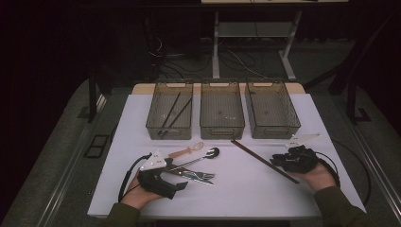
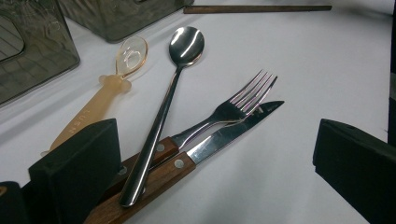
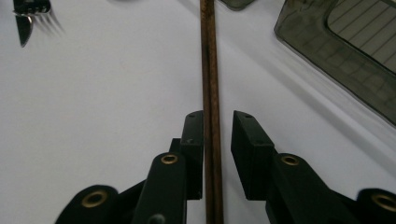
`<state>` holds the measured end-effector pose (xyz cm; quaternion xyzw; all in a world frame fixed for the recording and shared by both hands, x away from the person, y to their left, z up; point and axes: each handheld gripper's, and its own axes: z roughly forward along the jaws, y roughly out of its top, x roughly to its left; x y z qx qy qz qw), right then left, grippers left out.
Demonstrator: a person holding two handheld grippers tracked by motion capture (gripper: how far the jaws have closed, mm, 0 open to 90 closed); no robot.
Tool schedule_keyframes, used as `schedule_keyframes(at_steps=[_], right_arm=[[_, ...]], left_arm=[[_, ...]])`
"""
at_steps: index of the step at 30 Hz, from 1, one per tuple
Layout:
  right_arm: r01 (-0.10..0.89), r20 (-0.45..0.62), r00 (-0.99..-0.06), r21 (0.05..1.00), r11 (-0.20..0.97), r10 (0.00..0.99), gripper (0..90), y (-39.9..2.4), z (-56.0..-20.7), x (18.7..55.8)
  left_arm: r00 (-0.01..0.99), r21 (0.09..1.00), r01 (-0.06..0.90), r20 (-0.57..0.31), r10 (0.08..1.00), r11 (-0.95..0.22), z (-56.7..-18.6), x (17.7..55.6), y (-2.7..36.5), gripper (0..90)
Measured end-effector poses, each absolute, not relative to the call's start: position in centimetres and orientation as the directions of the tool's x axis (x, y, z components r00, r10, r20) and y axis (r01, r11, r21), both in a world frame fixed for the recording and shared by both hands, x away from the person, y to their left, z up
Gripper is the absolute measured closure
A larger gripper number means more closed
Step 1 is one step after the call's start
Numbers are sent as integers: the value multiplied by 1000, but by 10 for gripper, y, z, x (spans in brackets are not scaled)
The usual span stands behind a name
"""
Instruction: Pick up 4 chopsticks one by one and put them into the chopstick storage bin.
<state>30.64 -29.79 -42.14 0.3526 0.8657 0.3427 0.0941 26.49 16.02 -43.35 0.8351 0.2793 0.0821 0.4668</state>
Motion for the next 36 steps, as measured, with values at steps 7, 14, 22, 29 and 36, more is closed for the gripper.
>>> schedule_keyframes(at_steps=[7, 14, 22, 29, 36], right_arm=[[555, 86, -742, 634, 538, 665, 786, -295, -431, 319], [551, 84, -751, 625, 553, 655, 798, -293, -432, 317], [550, 73, -755, 611, 569, 652, 809, -292, -435, 317], [551, 71, -754, 609, 570, 652, 809, -294, -437, 318], [550, 55, -759, 588, 594, 649, 809, -293, -440, 317]], left_arm=[[831, 825, 389, -123, 542, -409, -434, 265, 160, 0], [831, 825, 389, -122, 543, -410, -433, 265, 160, 0], [831, 826, 389, -123, 543, -408, -433, 265, 160, 0], [831, 826, 389, -123, 543, -409, -434, 265, 160, 0], [831, 826, 388, -122, 543, -409, -433, 265, 160, 0]])
